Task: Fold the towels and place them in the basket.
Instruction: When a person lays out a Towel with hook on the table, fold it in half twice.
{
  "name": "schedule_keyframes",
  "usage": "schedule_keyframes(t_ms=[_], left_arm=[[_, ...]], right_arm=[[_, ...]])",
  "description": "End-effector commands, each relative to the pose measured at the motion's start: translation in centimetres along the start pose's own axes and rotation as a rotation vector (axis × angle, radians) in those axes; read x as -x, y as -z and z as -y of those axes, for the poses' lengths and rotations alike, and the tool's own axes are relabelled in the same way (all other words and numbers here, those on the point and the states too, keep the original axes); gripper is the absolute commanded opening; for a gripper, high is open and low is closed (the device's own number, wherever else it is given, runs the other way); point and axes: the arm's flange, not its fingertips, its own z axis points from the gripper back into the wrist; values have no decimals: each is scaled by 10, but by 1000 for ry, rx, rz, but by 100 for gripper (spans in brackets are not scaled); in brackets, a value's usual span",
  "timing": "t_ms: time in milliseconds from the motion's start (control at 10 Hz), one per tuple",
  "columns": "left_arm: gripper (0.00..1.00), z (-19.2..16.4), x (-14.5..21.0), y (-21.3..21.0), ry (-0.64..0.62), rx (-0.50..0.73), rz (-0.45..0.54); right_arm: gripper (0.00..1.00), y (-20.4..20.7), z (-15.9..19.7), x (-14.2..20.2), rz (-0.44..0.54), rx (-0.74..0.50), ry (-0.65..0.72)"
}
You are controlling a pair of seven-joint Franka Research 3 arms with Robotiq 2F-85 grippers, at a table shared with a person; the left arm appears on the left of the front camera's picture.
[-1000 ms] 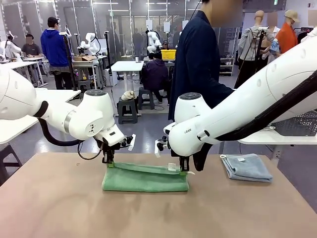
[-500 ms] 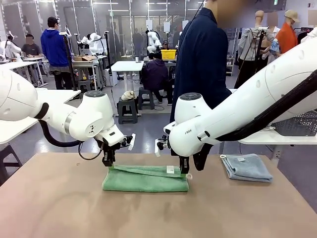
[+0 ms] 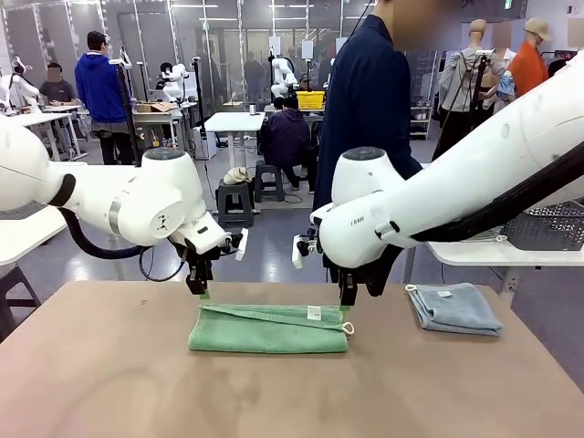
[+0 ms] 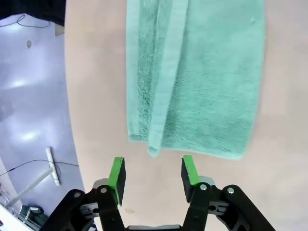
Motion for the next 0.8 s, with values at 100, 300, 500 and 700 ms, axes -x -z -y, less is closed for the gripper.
schedule_keyframes(t_ms=[100, 300, 500, 700], left_arm=[[60, 39, 45, -85, 4, 61, 138], [80, 60, 74, -129, 19, 37, 200], [100, 69, 119, -152, -5, 44, 311], [100, 72, 159, -156, -19, 59, 448]], right_arm=[[73, -86, -47, 32, 8, -79, 91], [92, -134, -75, 48, 10, -48, 168], [100, -167, -98, 64, 22, -55, 384], [100, -180, -106, 70, 39, -65, 511]])
